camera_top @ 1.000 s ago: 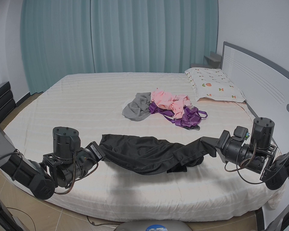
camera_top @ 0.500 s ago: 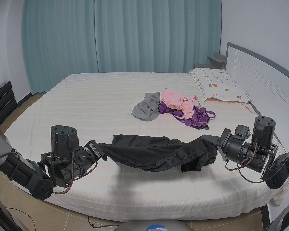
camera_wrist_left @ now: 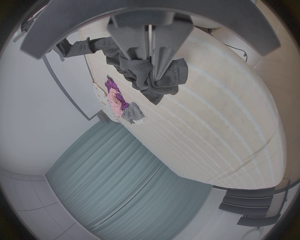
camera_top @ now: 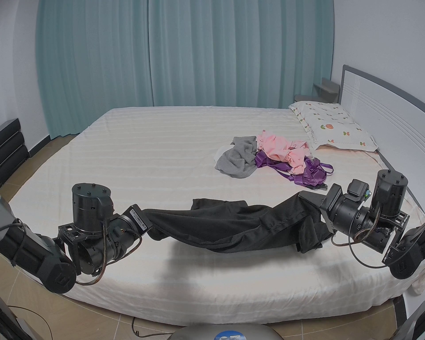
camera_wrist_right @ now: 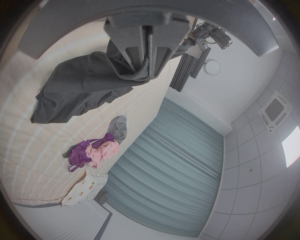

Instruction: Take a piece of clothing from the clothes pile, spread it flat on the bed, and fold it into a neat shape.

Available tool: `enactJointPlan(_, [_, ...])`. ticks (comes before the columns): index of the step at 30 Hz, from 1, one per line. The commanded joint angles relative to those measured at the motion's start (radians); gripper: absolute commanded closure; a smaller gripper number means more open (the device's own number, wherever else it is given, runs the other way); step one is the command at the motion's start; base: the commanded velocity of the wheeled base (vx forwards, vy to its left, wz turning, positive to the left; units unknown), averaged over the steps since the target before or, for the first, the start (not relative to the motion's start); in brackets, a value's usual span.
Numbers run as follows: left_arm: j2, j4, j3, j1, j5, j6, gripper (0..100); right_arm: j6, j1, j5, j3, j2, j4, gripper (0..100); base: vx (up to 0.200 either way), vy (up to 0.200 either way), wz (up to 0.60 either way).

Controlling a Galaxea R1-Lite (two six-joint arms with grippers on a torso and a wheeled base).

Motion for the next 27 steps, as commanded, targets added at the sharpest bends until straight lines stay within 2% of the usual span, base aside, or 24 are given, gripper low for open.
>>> enactJointPlan(1, [-0.001,0.000,0.000,-0.001,0.000,0.001,100,0.000,0.001,0.001,0.002,0.008,-0.001,100,0.000,0.200,0.00])
enactJointPlan(25, [-0.006,0.002,0.008,0.001,0.003,0.003,100,0.001,-0.001,0.001,0.002,-0.004,-0.002,100,0.000,0.200,0.00])
enactJointPlan(27, [-0.007,0.002,0.011,0.001,0.008,0.004,100,0.000,-0.001,0.001,0.002,-0.007,-0.002,100,0.000,0.000,0.00])
